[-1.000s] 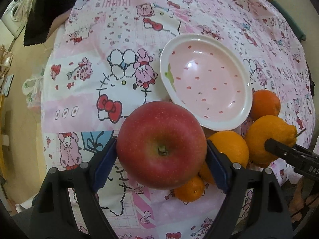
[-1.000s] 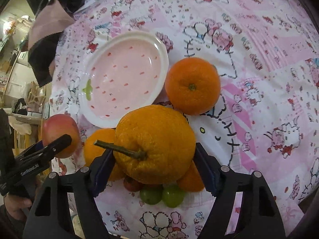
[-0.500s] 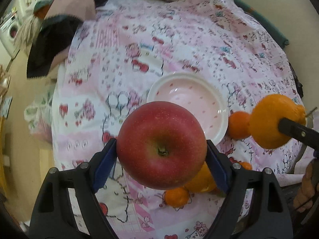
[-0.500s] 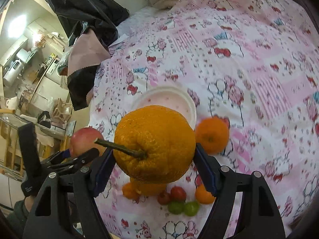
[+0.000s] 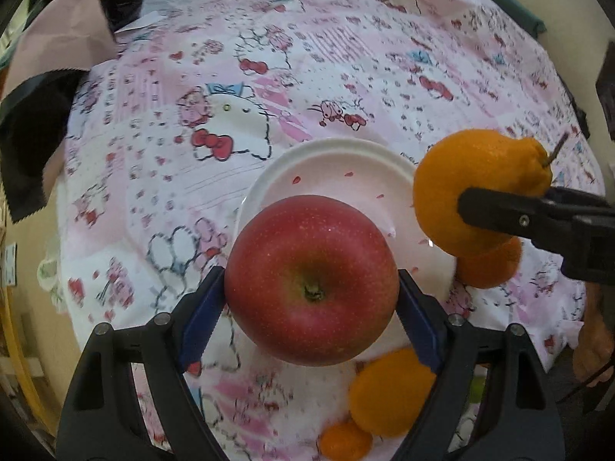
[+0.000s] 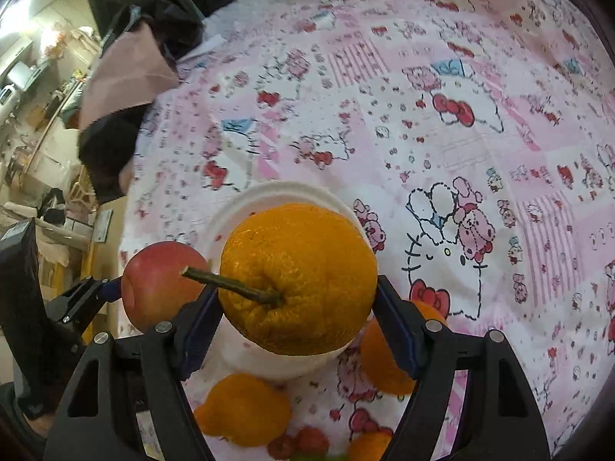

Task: Organize fruits
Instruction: 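Carry the apple onto the plate with the left tool while the right tool sets the dekopon beside it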

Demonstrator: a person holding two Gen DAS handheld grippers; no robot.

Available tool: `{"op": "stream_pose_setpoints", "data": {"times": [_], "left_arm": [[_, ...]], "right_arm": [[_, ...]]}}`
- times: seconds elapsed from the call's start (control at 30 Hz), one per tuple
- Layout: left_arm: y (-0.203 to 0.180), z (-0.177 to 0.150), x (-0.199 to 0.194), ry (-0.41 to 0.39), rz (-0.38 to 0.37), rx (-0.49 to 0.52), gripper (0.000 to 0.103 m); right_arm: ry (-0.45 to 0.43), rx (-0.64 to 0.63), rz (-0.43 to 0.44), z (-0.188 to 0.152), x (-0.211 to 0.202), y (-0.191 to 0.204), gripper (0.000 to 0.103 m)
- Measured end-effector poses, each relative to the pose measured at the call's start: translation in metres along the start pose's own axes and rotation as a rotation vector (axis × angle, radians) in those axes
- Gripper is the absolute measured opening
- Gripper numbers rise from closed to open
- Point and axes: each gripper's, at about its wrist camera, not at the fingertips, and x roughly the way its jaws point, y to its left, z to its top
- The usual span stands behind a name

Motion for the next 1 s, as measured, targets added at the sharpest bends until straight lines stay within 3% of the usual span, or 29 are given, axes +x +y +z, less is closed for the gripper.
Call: {"op": "stream_pose_setpoints", "data": {"times": [0.37, 1.0], "left_arm": [[-0.004, 0.007, 0.047, 0.046, 0.003, 0.027, 0.082], [0.008, 0.015, 0.058, 0.065, -0.022, -0.025, 0.084]], "right_arm": [[0.061, -0.009, -0.047, 0.005, 0.041, -0.016, 0.079], [0.08, -0.027, -0.035, 0.011, 0.068, -0.001, 0.082]]}}
